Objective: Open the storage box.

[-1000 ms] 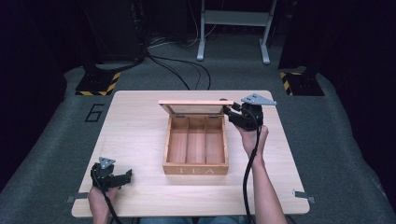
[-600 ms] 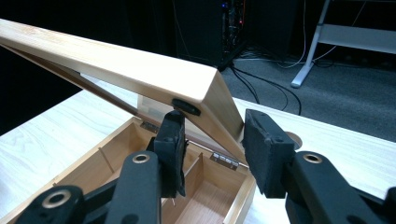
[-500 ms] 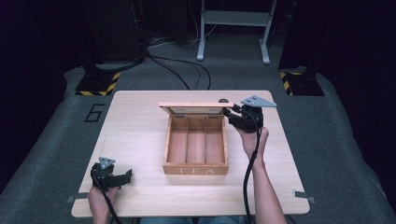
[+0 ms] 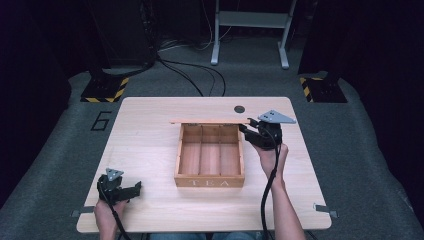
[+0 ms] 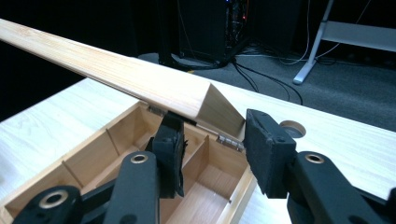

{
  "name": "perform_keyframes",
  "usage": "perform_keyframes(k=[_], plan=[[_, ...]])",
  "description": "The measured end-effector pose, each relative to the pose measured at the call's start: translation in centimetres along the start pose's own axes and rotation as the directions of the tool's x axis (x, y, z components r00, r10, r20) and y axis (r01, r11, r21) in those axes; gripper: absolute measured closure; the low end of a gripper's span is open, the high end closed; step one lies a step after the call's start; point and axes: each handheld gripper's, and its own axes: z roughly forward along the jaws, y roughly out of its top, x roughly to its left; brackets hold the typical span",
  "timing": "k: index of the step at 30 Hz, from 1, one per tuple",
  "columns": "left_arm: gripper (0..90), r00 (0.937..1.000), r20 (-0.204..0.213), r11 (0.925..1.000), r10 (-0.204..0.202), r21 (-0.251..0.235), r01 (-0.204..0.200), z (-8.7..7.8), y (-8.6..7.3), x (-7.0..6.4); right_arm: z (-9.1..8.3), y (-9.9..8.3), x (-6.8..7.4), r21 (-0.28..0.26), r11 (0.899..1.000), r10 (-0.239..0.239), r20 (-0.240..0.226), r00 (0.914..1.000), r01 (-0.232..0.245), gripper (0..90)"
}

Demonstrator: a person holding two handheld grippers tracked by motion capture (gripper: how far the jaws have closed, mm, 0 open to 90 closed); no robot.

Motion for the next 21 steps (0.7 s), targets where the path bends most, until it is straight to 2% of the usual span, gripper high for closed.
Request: perform_keyframes(k=[11,21], plan=[[3.4,1.0,0.003,1.0,0.002,0.006,-0.002,0.0,0.0,0.0,-0.9,-2.5,1.0,0.026,1.0,-0.007,-0.006,1.0,0.007,57.0],[3.4,1.0,0.002,1.0,-0.006,0.0,0.006,0.0,0.0,0.0,-1.3,-6.1,1.9,0.052,0.999,-0.003,-0.01,0.9999,0.004,57.2]])
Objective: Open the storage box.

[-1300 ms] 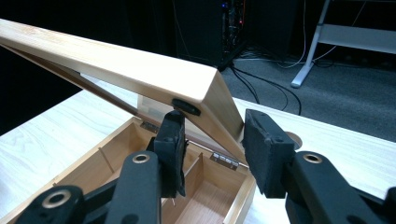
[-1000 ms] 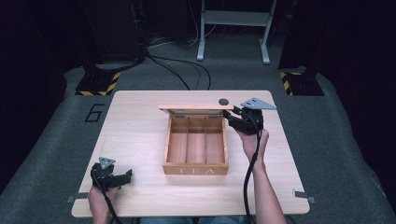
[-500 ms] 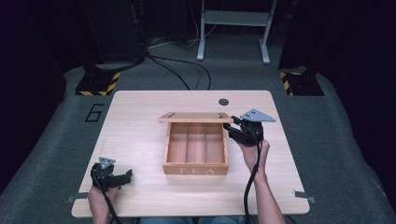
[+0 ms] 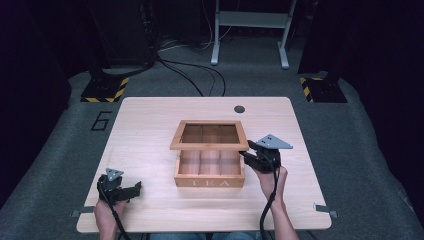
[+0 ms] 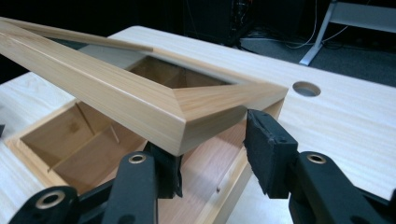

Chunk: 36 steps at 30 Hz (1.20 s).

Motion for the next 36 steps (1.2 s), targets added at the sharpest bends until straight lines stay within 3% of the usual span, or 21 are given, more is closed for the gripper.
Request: perform_keyframes(k=[6,13,21,36], plan=[[3.4,1.0,0.0,1.0,0.0,0.0,0.0,0.0,0.0,0.0,0.1,-1.0,0.3,0.025,1.0,0.0,-0.001,1.0,0.0,57.2],[3.4,1.0,0.0,1.0,0.0,0.0,0.0,0.0,0.0,0.0,0.5,-2.3,0.7,0.121,0.993,-0.013,-0.004,0.9999,0.013,56.9],[3.5,1.0,0.0,1.0,0.0,0.0,0.0,0.0,0.0,0.0,0.7,-2.7,0.6,0.17,0.985,-0.007,-0.005,1.0,0.008,55.0],[3.4,1.0,0.0,1.0,0.0,0.0,0.0,0.0,0.0,0.0,0.4,-3.6,0.6,0.276,0.961,0.015,0.004,0.9999,-0.016,49.2]])
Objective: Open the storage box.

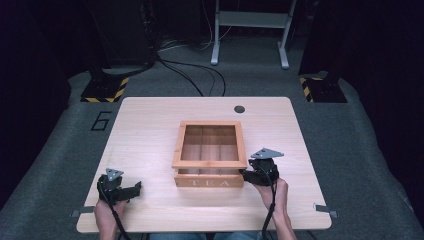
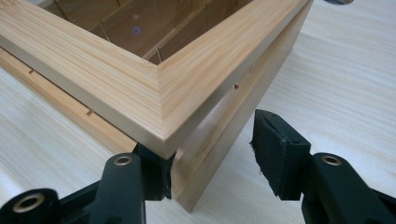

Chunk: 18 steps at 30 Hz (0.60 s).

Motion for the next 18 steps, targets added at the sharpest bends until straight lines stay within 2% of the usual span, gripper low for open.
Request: perform_keyframes(k=[3,8,11,12,14,18], plan=[[3.4,1.0,0.0,1.0,0.0,0.0,0.0,0.0,0.0,0.0,0.0,-0.2,-0.2,0.008,1.0,-0.001,0.0,1.0,0.001,49.1],[3.4,1.0,0.0,1.0,0.0,0.0,0.0,0.0,0.0,0.0,-0.5,-0.7,-0.2,0.037,0.999,0.008,-0.031,0.9995,-0.007,46.0],[3.4,1.0,0.0,1.0,0.0,0.0,0.0,0.0,0.0,0.0,-0.7,-0.9,-0.1,0.066,0.998,-0.01,-0.034,0.9994,0.012,43.2],[3.4,1.0,0.0,1.0,0.0,0.0,0.0,0.0,0.0,0.0,-0.7,-1.0,0.1,0.094,0.996,-0.007,-0.03,0.9995,0.01,42.9],[3.4,1.0,0.0,1.0,0.0,0.0,0.0,0.0,0.0,0.0,-0.4,-1.6,0.2,0.133,0.991,-0.011,-0.051,0.9986,0.017,41.3],[3.4,1.0,-0.001,1.0,0.0,-0.003,0.0,0.0,0.0,0.0,-0.4,-2.9,0.0,0.141,0.99,0.006,-0.069,0.9976,0.004,37.4]])
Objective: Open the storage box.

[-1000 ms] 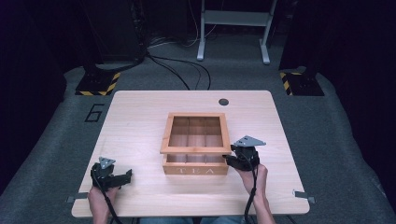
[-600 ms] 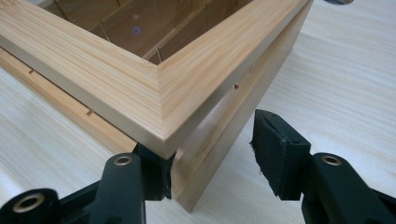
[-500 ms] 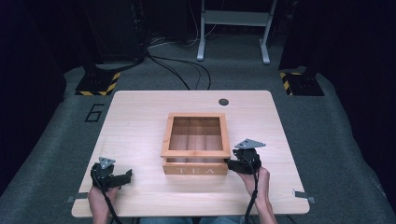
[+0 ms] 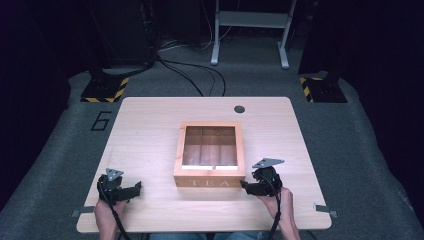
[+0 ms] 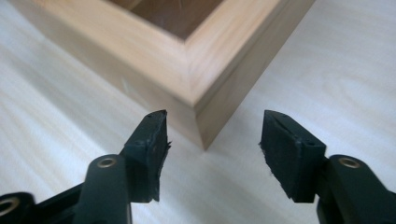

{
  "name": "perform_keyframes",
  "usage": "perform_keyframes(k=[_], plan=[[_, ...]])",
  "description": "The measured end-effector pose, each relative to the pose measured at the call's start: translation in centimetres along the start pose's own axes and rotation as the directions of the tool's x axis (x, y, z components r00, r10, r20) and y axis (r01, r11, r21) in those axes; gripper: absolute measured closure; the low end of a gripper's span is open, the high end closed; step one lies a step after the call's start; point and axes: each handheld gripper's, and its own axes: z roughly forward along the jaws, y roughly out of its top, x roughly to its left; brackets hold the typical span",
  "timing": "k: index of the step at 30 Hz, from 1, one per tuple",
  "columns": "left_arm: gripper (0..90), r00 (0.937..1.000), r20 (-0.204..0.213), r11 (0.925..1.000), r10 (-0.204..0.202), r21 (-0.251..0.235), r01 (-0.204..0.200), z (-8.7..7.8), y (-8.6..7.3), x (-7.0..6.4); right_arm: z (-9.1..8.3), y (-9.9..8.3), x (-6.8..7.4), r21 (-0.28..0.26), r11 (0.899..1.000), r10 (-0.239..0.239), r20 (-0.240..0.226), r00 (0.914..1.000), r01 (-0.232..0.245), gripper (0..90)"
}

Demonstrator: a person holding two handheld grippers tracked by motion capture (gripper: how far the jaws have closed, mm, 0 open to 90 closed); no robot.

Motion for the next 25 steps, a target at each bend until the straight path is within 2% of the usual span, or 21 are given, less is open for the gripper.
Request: perform_keyframes(k=[1,3,4,5,6,8,12,14,15,18,21,23,25], plan=[[3.4,1.0,0.0,1.0,0.0,0.0,0.0,0.0,0.0,0.0,0.1,-1.0,-0.3,-0.002,1.0,0.0,0.003,1.0,0.0,33.4],[3.4,1.0,0.002,1.0,0.001,0.003,-0.001,0.0,0.0,0.0,0.1,-1.6,-0.6,-0.01,1.0,-0.004,0.008,1.0,0.004,31.1],[3.4,1.0,-0.002,1.0,-0.001,-0.002,0.001,0.0,0.0,0.0,0.2,-2.7,-1.1,-0.016,1.0,0.018,0.014,0.9997,-0.018,28.0],[3.4,1.0,-0.002,1.0,-0.001,-0.002,0.001,0.0,0.0,0.0,0.2,-2.7,-1.1,-0.016,1.0,0.018,0.014,0.9997,-0.018,28.0],[3.4,1.0,0.002,1.0,0.0,0.003,0.0,0.0,0.0,0.0,0.4,-3.8,-1.7,-0.025,0.999,0.046,0.019,0.9988,-0.046,25.0],[3.4,1.0,-0.002,1.0,-0.001,-0.003,0.001,0.0,0.0,0.0,0.6,-4.8,-2.2,-0.035,0.997,0.065,0.043,0.9969,-0.064,16.8],[3.4,1.0,0.001,1.0,0.001,0.002,-0.001,0.0,0.0,0.0,0.7,-6.2,-3.3,-0.079,0.991,0.113,0.084,0.9901,-0.107,14.5],[3.4,1.0,-0.002,1.0,0.0,-0.003,0.0,0.0,0.0,0.0,0.7,-6.7,-3.9,-0.076,0.99,0.124,0.12,0.9849,-0.116,13.6],[3.4,1.0,0.002,1.0,0.001,0.004,-0.001,0.0,0.0,0.0,0.7,-7.0,-4.3,-0.092,0.99,0.123,0.139,0.9827,-0.111,13.7],[3.4,1.0,-0.002,1.0,0.0,-0.003,0.0,0.0,0.0,0.0,0.6,-7.2,-4.8,-0.114,0.985,0.146,0.143,0.9789,-0.13,13.7],[3.4,1.0,-0.004,1.0,0.002,-0.006,-0.002,0.0,0.0,0.0,0.9,-7.4,-5.2,-0.132,0.983,0.157,0.251,0.9552,-0.127,12.4],[3.4,1.0,-0.004,1.0,0.003,-0.007,-0.003,0.0,0.0,0.0,1.0,-7.5,-5.4,-0.13,0.986,0.135,0.255,0.9574,-0.105,9.8],[3.4,1.0,-0.004,1.0,0.003,-0.008,-0.003,0.0,0.0,0.0,1.0,-7.5,-5.5,-0.13,0.985,0.141,0.253,0.957,-0.111,8.1]])
